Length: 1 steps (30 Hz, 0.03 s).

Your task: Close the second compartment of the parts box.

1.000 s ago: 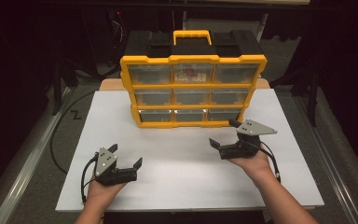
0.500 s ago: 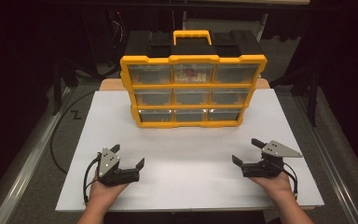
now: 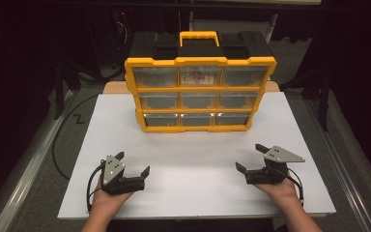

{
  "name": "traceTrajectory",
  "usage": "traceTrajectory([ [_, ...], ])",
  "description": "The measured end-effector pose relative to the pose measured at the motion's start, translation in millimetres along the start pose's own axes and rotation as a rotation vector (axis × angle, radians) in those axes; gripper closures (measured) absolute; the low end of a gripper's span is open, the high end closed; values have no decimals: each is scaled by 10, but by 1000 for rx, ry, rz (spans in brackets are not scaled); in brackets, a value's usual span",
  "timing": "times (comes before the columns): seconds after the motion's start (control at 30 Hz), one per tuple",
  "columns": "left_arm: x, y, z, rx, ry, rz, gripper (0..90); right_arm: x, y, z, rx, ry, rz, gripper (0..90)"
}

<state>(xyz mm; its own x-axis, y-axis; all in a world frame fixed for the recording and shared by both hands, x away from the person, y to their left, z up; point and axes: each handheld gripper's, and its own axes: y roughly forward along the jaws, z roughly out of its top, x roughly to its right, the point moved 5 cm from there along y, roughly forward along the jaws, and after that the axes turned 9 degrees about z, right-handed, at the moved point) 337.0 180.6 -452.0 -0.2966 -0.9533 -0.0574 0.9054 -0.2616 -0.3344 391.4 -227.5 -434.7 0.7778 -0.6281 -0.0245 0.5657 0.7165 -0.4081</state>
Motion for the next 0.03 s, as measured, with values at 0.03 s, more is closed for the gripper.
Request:
traceTrajectory([
  [0.03, -6, -5, 0, -2, 4, 0, 3, 4, 3, 0, 0, 2, -2, 8],
])
